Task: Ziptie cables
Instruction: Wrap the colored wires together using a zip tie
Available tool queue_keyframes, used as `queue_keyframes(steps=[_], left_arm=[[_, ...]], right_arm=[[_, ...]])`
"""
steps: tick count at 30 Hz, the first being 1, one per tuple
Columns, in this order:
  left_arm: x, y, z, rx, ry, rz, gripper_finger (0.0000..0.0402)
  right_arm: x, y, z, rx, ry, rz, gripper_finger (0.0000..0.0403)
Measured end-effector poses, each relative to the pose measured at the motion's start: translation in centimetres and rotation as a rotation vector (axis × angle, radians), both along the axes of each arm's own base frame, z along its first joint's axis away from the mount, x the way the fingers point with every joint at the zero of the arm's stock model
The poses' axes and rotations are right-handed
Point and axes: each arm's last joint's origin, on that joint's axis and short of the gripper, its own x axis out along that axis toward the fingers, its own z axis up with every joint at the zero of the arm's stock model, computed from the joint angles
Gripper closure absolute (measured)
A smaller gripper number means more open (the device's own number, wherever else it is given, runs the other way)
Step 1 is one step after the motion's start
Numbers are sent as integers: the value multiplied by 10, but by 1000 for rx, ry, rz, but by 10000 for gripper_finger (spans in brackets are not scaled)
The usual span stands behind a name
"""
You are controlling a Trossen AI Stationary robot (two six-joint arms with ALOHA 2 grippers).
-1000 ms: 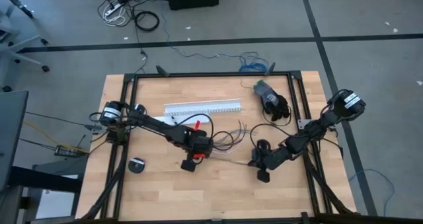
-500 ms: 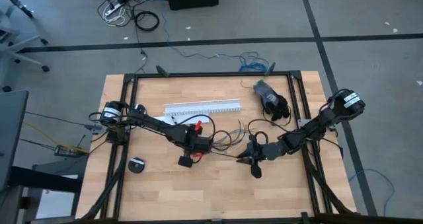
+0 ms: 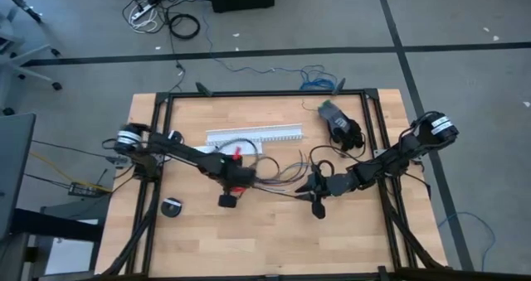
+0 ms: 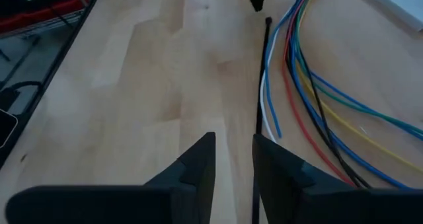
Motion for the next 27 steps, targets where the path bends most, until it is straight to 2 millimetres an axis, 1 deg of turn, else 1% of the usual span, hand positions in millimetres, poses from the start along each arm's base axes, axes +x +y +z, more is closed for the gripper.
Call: queue_keyframes(steps=[1, 3, 5, 7, 9, 10, 11, 12, 15, 17, 19, 22, 25, 27], left_arm=[[-4, 3, 4, -42, -79, 54, 401], [-12, 8, 16, -179, -273, 167, 401], [-20, 14, 17, -308, -408, 290, 401], [-31, 19, 9, -383, -447, 440, 401], [-40, 25, 0, -430, -425, 598, 401], [-45, 27, -5, -441, -411, 655, 401], [-48, 28, -11, -448, -406, 700, 401], [-53, 29, -17, -459, -390, 736, 401], [-63, 32, -31, -509, -394, 811, 401], [-68, 34, -37, -545, -423, 851, 401], [-73, 35, -42, -573, -441, 873, 402], [-75, 35, -43, -616, -469, 900, 402], [-74, 34, -45, -613, -471, 908, 402], [-70, 33, -43, -622, -482, 900, 402]], right_arm=[[0, 0, 0, -5, 1, 3, 306], [0, 0, 0, -21, -1, 9, 306], [1, -3, 0, -40, -3, 9, 310], [2, -5, 0, -49, -6, -5, 325], [3, -8, 1, -55, -11, -11, 357], [4, -9, 1, -64, -13, -8, 378], [4, -9, 1, -71, -17, 2, 390], [5, -10, 2, -71, -18, 3, 394], [9, -11, 5, -67, -30, 4, 401], [14, -11, 8, -61, -43, 3, 401], [19, -12, 7, -64, -31, 10, 402], [34, -13, -1, -54, 2, 25, 402], [55, -13, -16, -69, 52, 16, 402], [71, -13, -23, -78, 56, 28, 402]])
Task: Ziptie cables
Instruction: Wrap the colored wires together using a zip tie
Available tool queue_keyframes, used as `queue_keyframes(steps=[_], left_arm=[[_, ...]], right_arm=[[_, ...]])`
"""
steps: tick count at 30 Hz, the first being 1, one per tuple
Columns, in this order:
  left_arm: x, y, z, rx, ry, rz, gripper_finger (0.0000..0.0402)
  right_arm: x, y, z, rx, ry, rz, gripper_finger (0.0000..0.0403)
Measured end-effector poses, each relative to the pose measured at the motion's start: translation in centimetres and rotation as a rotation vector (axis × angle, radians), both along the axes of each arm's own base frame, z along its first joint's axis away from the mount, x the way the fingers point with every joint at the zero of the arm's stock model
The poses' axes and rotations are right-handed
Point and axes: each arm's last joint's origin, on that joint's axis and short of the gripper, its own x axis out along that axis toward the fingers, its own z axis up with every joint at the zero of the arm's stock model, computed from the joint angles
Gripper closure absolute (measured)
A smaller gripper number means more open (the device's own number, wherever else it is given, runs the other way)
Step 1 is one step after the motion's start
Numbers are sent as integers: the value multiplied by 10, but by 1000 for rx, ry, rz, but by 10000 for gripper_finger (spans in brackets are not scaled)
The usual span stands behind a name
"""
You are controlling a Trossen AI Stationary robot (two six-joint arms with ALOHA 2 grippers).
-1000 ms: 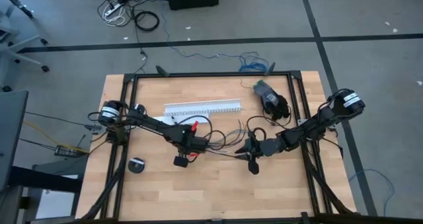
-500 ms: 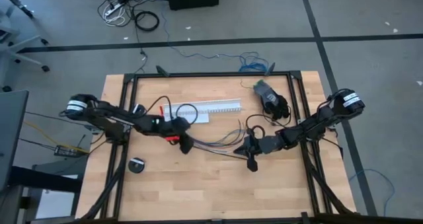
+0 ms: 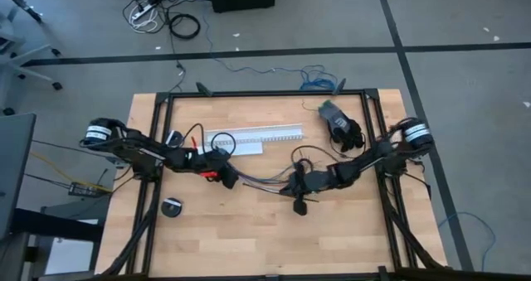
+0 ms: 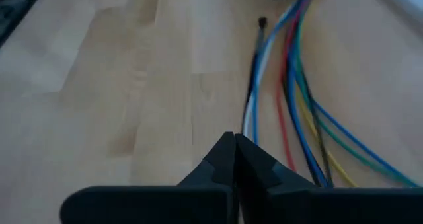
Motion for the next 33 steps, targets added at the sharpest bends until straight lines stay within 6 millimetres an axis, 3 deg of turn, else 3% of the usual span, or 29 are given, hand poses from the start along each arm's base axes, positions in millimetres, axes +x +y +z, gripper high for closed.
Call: queue_keyframes(steps=[7, 14, 23, 33], left_arm=[[6, -2, -6, 17, 30, -12, 402], [8, -3, -13, 37, 57, -38, 402], [8, -5, -13, 61, 59, -77, 402], [7, -7, -14, 95, 59, -116, 402]], right_arm=[[45, -3, -13, -7, -10, 48, 402], [73, -9, -5, -9, -68, 54, 403], [86, -23, -10, 0, -55, 44, 403], [82, -11, -20, 14, 20, 78, 403]])
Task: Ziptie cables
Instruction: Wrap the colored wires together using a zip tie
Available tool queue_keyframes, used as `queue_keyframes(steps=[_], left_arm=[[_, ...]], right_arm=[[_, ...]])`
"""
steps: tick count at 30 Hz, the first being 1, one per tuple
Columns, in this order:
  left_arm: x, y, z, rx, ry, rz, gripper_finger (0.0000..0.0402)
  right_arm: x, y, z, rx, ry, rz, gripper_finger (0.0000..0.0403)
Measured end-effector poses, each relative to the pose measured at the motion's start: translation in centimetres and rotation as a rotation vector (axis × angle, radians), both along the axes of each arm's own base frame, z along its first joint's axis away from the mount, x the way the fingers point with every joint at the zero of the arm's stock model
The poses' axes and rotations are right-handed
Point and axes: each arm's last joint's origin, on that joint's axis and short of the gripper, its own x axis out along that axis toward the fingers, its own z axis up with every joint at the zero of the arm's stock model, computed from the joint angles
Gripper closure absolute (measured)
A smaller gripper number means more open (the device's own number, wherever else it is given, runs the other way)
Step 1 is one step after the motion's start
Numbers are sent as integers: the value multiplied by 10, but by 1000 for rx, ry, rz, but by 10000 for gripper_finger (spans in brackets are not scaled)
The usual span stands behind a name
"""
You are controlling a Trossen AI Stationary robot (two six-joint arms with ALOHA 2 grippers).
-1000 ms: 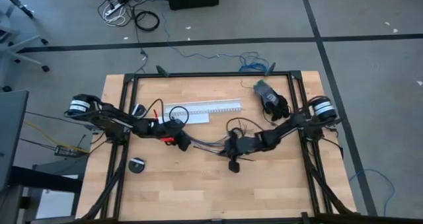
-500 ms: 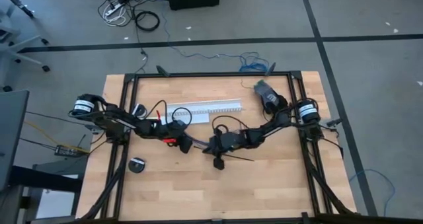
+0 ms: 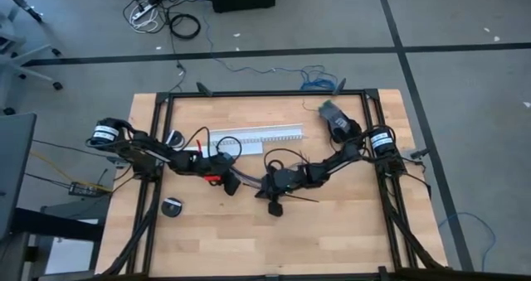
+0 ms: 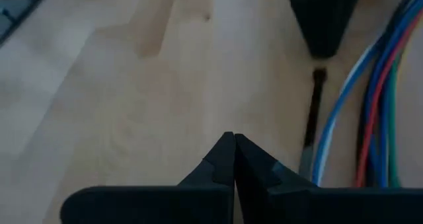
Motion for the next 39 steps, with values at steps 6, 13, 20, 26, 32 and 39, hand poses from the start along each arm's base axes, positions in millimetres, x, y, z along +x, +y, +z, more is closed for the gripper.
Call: queue_keyframes(steps=[6, 13, 20, 26, 32, 39], left_arm=[[0, -1, 0, 8, -11, -11, 402], [0, -3, 0, 28, -16, -36, 402], [0, -4, 0, 53, -20, -65, 402], [1, -5, 0, 132, -38, -139, 401], [1, -6, 3, 253, -60, -228, 401], [0, -11, 3, 426, -71, -405, 401]], right_arm=[[-2, -6, -5, -36, 52, -63, 403], [-2, -13, -5, -167, 48, -204, 402], [1, -14, -1, -200, -24, -214, 402], [6, -9, 8, -127, -132, -121, 402], [7, -7, 10, -71, -143, -23, 402], [7, -8, 10, -42, -145, 5, 372]])
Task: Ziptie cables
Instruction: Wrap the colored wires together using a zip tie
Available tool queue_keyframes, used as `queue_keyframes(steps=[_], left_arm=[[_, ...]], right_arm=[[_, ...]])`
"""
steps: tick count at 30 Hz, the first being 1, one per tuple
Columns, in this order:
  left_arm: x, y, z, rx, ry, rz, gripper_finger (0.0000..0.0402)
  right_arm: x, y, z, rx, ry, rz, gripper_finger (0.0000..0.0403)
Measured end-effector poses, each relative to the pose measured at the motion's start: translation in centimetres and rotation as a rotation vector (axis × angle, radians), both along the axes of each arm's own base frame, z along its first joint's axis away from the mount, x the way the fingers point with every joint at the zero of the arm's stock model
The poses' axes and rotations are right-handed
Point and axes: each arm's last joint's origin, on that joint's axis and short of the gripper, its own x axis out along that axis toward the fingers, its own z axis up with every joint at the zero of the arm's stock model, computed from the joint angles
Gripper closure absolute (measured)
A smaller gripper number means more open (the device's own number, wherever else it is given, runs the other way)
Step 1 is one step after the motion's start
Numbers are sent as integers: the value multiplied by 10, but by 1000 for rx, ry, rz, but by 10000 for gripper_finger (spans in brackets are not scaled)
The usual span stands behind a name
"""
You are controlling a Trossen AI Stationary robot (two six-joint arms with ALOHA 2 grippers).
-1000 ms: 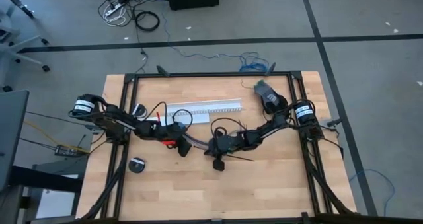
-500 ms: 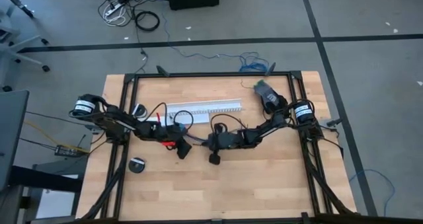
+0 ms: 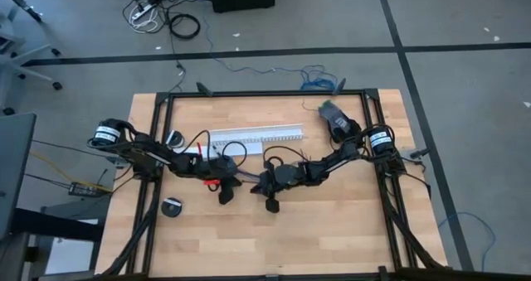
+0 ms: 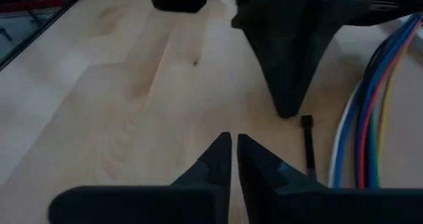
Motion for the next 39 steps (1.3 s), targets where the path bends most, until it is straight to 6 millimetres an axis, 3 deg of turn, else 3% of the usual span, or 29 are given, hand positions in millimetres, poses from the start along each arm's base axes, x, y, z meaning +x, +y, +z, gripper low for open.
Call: queue_keyframes(steps=[13, 24, 39], left_arm=[[-2, -8, -1, 220, 0, -199, 344], [-2, -6, 0, 289, -4, -156, 295], [2, -5, 2, 347, -54, -158, 293]], right_arm=[[0, 0, 0, 2, 5, -1, 310], [-1, 0, -1, -1, 25, 0, 308], [-1, 0, -1, -2, 24, 0, 308]])
